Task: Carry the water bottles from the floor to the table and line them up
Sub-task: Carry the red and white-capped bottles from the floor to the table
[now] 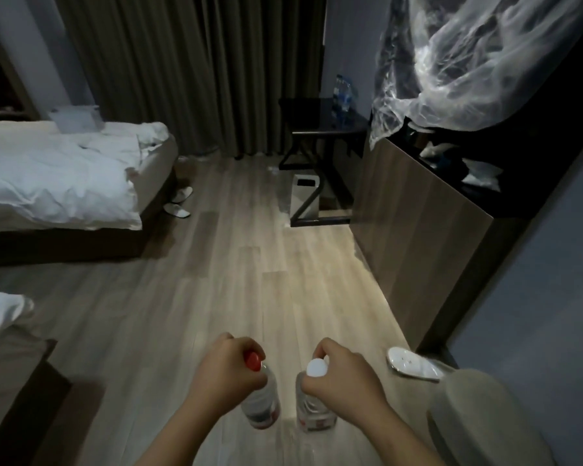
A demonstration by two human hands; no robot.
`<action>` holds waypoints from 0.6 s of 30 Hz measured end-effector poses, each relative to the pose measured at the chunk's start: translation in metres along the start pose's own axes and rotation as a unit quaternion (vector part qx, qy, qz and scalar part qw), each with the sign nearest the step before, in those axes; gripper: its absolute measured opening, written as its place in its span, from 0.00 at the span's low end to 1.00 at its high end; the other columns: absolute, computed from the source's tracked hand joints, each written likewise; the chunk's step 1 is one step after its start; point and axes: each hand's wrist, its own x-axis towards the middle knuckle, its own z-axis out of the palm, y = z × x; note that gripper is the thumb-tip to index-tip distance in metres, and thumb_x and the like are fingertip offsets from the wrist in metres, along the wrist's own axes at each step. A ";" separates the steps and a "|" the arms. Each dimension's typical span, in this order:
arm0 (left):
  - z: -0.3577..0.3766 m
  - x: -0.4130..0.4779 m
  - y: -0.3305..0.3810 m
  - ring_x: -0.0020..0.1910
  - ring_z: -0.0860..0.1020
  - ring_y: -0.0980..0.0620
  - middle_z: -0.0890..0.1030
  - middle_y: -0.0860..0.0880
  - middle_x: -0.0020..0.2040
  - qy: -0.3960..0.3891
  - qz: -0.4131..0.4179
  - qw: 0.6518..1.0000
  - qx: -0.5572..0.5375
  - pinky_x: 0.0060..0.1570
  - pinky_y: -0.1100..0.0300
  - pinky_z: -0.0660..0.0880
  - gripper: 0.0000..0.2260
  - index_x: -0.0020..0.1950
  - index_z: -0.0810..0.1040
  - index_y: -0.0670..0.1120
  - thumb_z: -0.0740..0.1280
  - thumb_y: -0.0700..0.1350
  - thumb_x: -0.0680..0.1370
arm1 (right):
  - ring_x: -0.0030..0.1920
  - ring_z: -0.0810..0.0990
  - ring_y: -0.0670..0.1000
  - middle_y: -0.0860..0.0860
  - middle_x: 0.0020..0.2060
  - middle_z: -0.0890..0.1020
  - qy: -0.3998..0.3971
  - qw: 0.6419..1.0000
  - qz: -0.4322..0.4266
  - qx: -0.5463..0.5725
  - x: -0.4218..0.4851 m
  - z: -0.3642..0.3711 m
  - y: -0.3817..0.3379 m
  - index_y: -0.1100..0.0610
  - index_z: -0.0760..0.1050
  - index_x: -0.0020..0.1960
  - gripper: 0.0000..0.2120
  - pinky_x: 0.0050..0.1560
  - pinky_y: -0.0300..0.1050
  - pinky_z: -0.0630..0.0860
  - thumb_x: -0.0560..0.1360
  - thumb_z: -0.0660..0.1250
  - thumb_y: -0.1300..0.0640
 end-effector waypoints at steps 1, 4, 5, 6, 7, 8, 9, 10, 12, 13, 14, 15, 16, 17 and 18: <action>-0.004 0.018 0.001 0.44 0.74 0.56 0.71 0.54 0.45 0.006 -0.005 1.000 -0.004 0.48 0.60 0.79 0.10 0.47 0.77 0.54 0.72 0.45 0.69 | 0.29 0.70 0.44 0.46 0.30 0.73 -0.001 1.000 -0.008 -0.001 0.020 -0.006 -0.007 0.50 0.66 0.38 0.13 0.26 0.40 0.62 0.60 0.66 0.45; -0.020 0.072 0.002 0.43 0.74 0.56 0.71 0.55 0.44 0.037 -0.008 0.999 -0.012 0.46 0.59 0.79 0.10 0.47 0.77 0.54 0.71 0.45 0.68 | 0.30 0.70 0.45 0.46 0.30 0.74 -0.002 1.000 -0.030 -0.003 0.081 -0.019 -0.029 0.50 0.67 0.39 0.12 0.28 0.40 0.64 0.62 0.66 0.47; -0.025 0.089 0.002 0.42 0.74 0.57 0.71 0.55 0.44 0.049 -0.007 0.999 -0.010 0.46 0.59 0.79 0.10 0.47 0.77 0.54 0.71 0.45 0.68 | 0.30 0.70 0.45 0.46 0.31 0.74 0.001 0.999 -0.036 -0.005 0.100 -0.023 -0.037 0.50 0.67 0.39 0.12 0.27 0.39 0.64 0.62 0.67 0.47; -0.031 0.107 0.000 0.42 0.73 0.57 0.71 0.55 0.43 0.060 -0.007 0.998 -0.006 0.46 0.60 0.78 0.10 0.47 0.78 0.55 0.71 0.46 0.68 | 0.30 0.71 0.44 0.46 0.31 0.75 0.005 0.999 -0.040 -0.003 0.118 -0.025 -0.045 0.50 0.67 0.39 0.12 0.27 0.39 0.63 0.62 0.67 0.47; -0.037 0.124 -0.002 0.42 0.72 0.58 0.70 0.56 0.43 0.069 -0.009 0.998 -0.004 0.45 0.62 0.77 0.10 0.47 0.78 0.55 0.71 0.46 0.68 | 0.30 0.71 0.44 0.46 0.31 0.75 0.009 0.999 -0.043 -0.003 0.137 -0.027 -0.053 0.49 0.67 0.38 0.12 0.27 0.38 0.63 0.62 0.67 0.47; -0.043 0.142 -0.005 0.42 0.72 0.58 0.71 0.56 0.43 0.077 -0.012 0.997 -0.002 0.45 0.63 0.76 0.10 0.47 0.78 0.55 0.71 0.46 0.67 | 0.30 0.72 0.44 0.46 0.31 0.75 0.012 0.999 -0.045 -0.006 0.156 -0.028 -0.062 0.49 0.67 0.38 0.12 0.27 0.38 0.62 0.61 0.67 0.47; -0.050 0.161 -0.009 0.42 0.72 0.58 0.71 0.56 0.42 0.083 -0.016 0.996 -0.002 0.44 0.64 0.75 0.11 0.48 0.78 0.54 0.71 0.46 0.67 | 0.30 0.72 0.43 0.46 0.31 0.75 0.013 0.999 -0.046 -0.009 0.175 -0.029 -0.070 0.49 0.66 0.37 0.12 0.26 0.38 0.62 0.61 0.68 0.47; -0.056 0.179 -0.015 0.41 0.71 0.59 0.70 0.57 0.42 0.089 -0.019 0.996 -0.002 0.43 0.65 0.74 0.11 0.48 0.78 0.54 0.72 0.46 0.67 | 0.31 0.73 0.43 0.45 0.31 0.75 0.012 0.999 -0.047 -0.009 0.195 -0.028 -0.079 0.49 0.67 0.37 0.12 0.26 0.38 0.63 0.60 0.68 0.47; -0.071 0.216 -0.027 0.40 0.71 0.59 0.70 0.57 0.42 0.093 -0.020 0.995 -0.004 0.42 0.65 0.73 0.11 0.47 0.77 0.54 0.72 0.46 0.67 | 0.31 0.74 0.43 0.45 0.32 0.76 0.013 0.999 -0.049 -0.003 0.235 -0.024 -0.098 0.48 0.67 0.37 0.12 0.27 0.38 0.64 0.59 0.68 0.47; -0.079 0.235 -0.033 0.40 0.70 0.59 0.69 0.57 0.42 0.092 -0.021 0.995 -0.010 0.42 0.65 0.73 0.11 0.47 0.77 0.54 0.72 0.45 0.67 | 0.32 0.74 0.43 0.45 0.32 0.76 0.014 0.999 -0.050 0.000 0.255 -0.021 -0.108 0.48 0.67 0.37 0.12 0.27 0.38 0.64 0.59 0.68 0.47; -0.088 0.254 -0.040 0.41 0.70 0.59 0.69 0.58 0.42 0.091 -0.020 0.996 -0.015 0.42 0.65 0.73 0.11 0.47 0.76 0.54 0.72 0.45 0.68 | 0.32 0.74 0.43 0.45 0.32 0.76 0.016 0.999 -0.050 0.003 0.274 -0.018 -0.119 0.48 0.67 0.36 0.12 0.27 0.38 0.64 0.59 0.68 0.47; -0.098 0.274 -0.047 0.42 0.70 0.59 0.68 0.58 0.42 0.088 -0.017 0.996 -0.013 0.42 0.65 0.73 0.11 0.47 0.76 0.55 0.72 0.45 0.68 | 0.32 0.74 0.43 0.45 0.33 0.76 0.015 0.999 -0.050 0.006 0.294 -0.014 -0.131 0.48 0.67 0.36 0.11 0.27 0.38 0.64 0.59 0.68 0.47; -0.109 0.294 -0.053 0.43 0.70 0.59 0.67 0.59 0.42 0.084 -0.012 0.996 -0.005 0.41 0.67 0.71 0.11 0.47 0.76 0.55 0.72 0.46 0.68 | 0.33 0.74 0.44 0.45 0.33 0.76 0.014 0.999 -0.049 0.008 0.313 -0.011 -0.144 0.48 0.67 0.36 0.11 0.28 0.38 0.65 0.59 0.67 0.47; -0.120 0.313 -0.059 0.43 0.70 0.58 0.67 0.59 0.41 0.081 -0.006 0.997 0.002 0.40 0.68 0.69 0.10 0.47 0.77 0.54 0.72 0.46 0.68 | 0.33 0.74 0.45 0.45 0.34 0.76 0.014 0.999 -0.047 0.011 0.331 -0.008 -0.156 0.48 0.67 0.36 0.11 0.29 0.39 0.66 0.59 0.67 0.48; -0.131 0.331 -0.065 0.43 0.70 0.58 0.67 0.59 0.41 0.081 0.000 0.997 0.006 0.39 0.69 0.68 0.11 0.48 0.78 0.54 0.71 0.45 0.68 | 0.34 0.74 0.45 0.46 0.34 0.76 0.015 0.999 -0.044 0.016 0.349 -0.005 -0.168 0.48 0.67 0.36 0.11 0.30 0.39 0.67 0.59 0.67 0.48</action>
